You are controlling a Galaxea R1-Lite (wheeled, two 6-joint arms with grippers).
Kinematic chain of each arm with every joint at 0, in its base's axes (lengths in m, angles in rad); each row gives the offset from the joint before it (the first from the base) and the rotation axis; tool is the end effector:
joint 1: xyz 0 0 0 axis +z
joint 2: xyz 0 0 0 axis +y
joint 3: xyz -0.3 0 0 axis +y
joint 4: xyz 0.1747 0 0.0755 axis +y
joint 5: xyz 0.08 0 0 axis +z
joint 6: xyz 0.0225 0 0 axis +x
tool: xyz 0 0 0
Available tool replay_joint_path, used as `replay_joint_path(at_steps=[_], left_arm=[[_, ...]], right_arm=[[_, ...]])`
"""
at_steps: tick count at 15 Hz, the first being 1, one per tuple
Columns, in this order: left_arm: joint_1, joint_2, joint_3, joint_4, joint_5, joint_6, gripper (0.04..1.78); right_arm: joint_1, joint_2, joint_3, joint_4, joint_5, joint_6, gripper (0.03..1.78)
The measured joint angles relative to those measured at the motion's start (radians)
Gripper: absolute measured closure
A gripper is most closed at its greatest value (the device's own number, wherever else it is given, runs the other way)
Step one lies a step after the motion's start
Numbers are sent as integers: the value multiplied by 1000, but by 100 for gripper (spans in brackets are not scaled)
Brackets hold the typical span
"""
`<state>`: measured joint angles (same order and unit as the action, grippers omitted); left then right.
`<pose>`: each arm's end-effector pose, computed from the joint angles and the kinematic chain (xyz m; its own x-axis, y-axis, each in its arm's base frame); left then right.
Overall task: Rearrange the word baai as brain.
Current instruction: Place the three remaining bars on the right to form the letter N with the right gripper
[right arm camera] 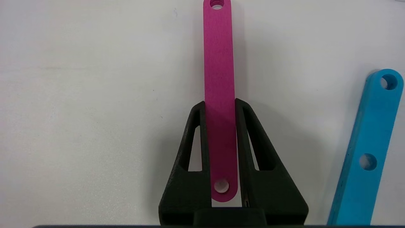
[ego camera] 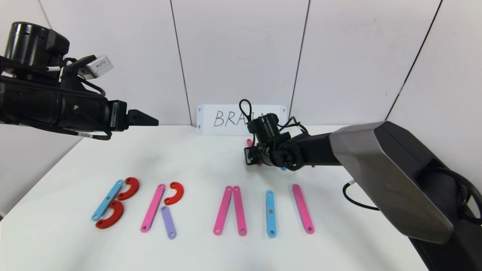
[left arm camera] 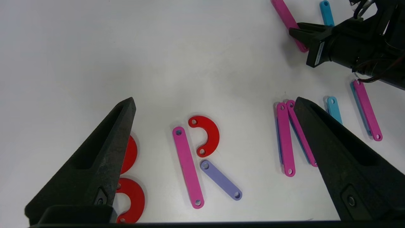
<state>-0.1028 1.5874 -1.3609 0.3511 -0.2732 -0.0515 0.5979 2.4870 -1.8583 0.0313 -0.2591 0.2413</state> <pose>0.2753 -0.0345 0.2788 0.7748 -0.3512 -0.5258 0.2953 0.9363 -0.1903 0.4199 0.2790 0.0786 0.7754 0.2181 -0.5927 -0.2448 0.9689 0.0362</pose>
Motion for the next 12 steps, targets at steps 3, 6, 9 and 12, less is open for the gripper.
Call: replay_joint_path(at_steps=[3,6,9,12], left_arm=[[0,0,0,0,0,0,8],[0,0,0,0,0,0,8],[0,0,0,-1,0,0,8],[0,0,0,-1,0,0,8]], right_arm=[[-2,-27,16,1,-1,0,154],[-9,-81,66,-1,-1,2,154],[-26,-160,151,-3,-3,3,154],[-46,-272,302,-6,5,3,154]])
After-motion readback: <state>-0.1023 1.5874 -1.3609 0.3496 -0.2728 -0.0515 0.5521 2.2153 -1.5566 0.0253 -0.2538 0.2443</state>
